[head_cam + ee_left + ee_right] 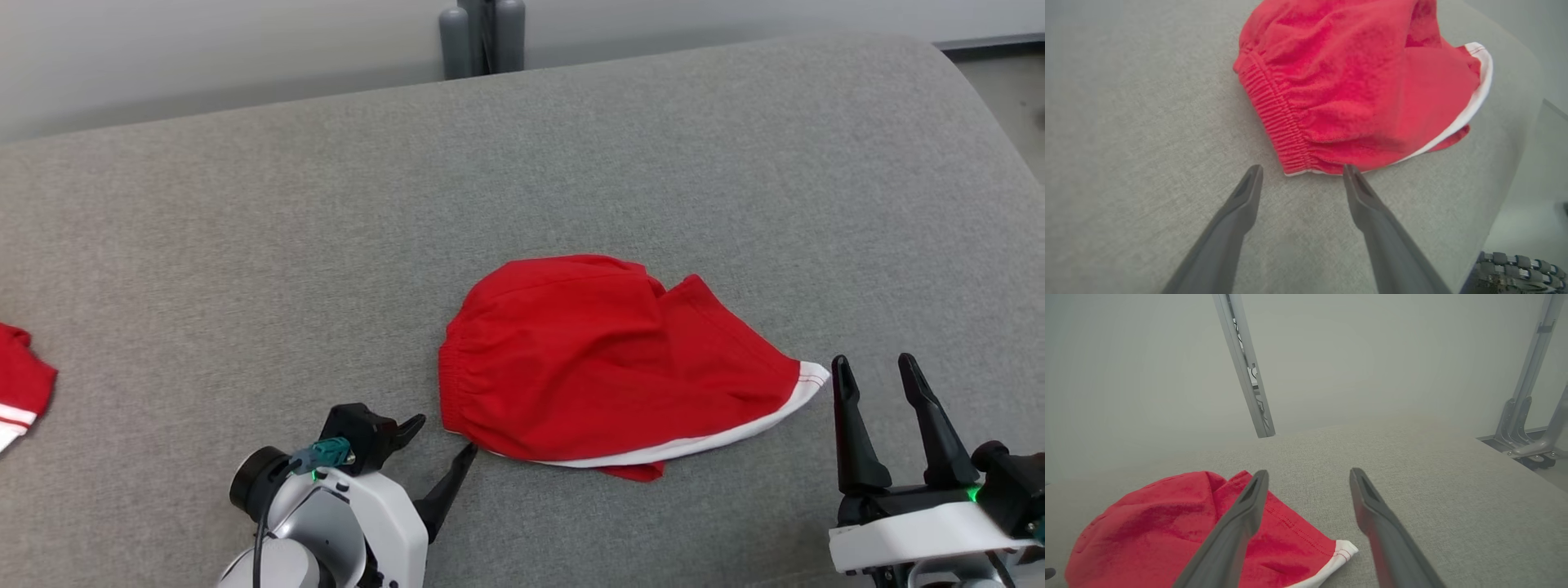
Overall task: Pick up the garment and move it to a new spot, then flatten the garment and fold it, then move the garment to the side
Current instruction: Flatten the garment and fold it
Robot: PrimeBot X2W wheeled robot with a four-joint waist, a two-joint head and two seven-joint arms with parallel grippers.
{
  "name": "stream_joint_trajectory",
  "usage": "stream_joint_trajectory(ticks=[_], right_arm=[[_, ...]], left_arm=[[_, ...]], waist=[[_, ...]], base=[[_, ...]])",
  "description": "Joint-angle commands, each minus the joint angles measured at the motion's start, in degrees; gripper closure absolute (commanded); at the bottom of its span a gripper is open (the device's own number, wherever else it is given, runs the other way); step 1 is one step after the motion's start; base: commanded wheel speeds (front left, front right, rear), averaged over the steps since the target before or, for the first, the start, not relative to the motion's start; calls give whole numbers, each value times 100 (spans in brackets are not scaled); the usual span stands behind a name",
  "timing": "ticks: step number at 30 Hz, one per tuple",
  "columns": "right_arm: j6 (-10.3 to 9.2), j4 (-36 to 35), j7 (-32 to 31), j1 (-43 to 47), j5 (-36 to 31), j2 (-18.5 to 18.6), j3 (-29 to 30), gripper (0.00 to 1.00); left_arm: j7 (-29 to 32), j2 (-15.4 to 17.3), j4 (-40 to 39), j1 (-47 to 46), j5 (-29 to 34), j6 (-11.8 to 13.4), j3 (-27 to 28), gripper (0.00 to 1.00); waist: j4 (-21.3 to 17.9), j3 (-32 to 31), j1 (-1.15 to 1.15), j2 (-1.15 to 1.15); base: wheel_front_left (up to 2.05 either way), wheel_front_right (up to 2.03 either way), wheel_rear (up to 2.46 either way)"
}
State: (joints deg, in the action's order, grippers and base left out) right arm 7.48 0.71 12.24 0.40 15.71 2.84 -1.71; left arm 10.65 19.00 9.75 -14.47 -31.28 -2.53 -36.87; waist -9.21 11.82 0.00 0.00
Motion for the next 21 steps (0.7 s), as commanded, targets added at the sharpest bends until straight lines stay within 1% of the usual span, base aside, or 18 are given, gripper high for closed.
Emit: stream_joint_trajectory(ticks=[1,5,6,7,8,13,17,20,21], right_arm=[[4,31,67,-80,41,19,-7,0],[4,113,140,-148,65,19,-17,0],[4,128,156,-159,72,19,-15,0],[4,139,166,-172,69,20,-10,0],[4,144,179,-185,71,19,-5,0],[4,192,214,-190,79,19,65,0],[4,228,241,-209,94,19,80,0],[4,245,244,-219,63,19,84,0],[4,250,242,-229,63,19,79,0]], left_arm=[[4,36,51,-121,-35,-50,24,0],[40,62,203,-248,-65,-107,15,0],[62,60,222,-262,-89,-142,0,23],[55,54,218,-277,-114,-162,-9,57],[34,57,208,-294,-119,-169,-1,100],[107,132,46,-219,-244,-196,29,100],[167,193,-321,30,-442,-129,110,100],[220,341,-673,247,-567,0,212,100],[202,388,-801,325,-573,79,278,100]], waist=[[-180,168,0,0],[-293,265,0,0],[-309,281,0,0],[-317,291,0,0],[-320,308,0,0],[-229,341,0,0],[-41,335,0,0],[146,331,0,0],[210,329,0,0]], base=[[0,0,0],[0,0,0],[0,0,0],[0,0,0],[0,0,0],[0,0,0],[0,0,0],[0,0,0],[0,0,0]])
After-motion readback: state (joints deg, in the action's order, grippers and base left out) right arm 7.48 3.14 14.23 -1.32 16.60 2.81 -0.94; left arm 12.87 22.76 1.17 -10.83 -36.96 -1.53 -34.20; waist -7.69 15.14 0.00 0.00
